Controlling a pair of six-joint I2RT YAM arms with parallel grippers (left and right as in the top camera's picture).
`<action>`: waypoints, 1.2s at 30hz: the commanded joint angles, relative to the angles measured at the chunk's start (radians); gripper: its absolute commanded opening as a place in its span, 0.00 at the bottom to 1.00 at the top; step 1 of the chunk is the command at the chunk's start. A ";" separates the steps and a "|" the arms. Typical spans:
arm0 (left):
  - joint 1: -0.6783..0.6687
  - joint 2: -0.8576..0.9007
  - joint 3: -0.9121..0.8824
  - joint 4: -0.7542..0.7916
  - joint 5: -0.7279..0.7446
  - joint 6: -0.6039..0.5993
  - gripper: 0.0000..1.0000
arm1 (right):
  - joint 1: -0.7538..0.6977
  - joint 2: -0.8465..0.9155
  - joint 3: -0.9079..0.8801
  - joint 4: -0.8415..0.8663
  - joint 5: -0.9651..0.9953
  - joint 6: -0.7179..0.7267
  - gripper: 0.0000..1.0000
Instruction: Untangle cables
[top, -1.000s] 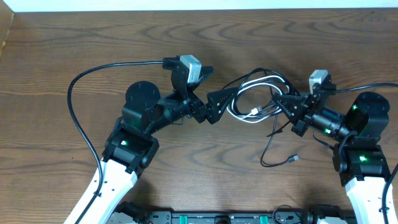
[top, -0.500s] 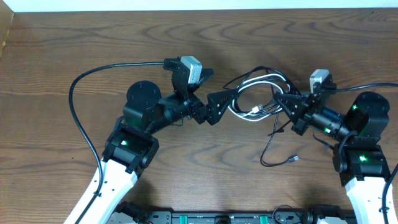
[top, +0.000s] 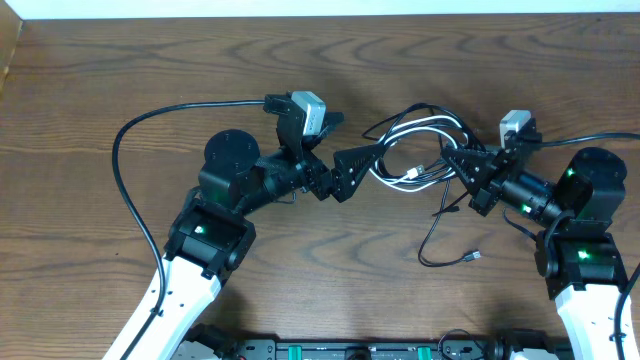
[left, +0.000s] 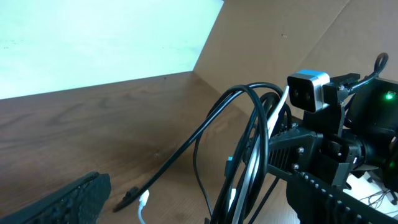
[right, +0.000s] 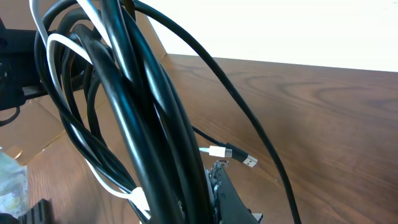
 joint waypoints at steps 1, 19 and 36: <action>0.001 -0.003 -0.002 -0.019 0.019 0.002 0.93 | 0.010 0.000 0.015 0.003 0.016 0.010 0.01; 0.001 -0.003 -0.002 -0.237 0.013 0.002 0.99 | 0.010 0.000 0.015 0.003 0.044 0.029 0.01; 0.000 0.031 -0.002 -0.224 0.056 0.002 0.48 | 0.010 0.000 0.015 0.003 -0.013 0.028 0.01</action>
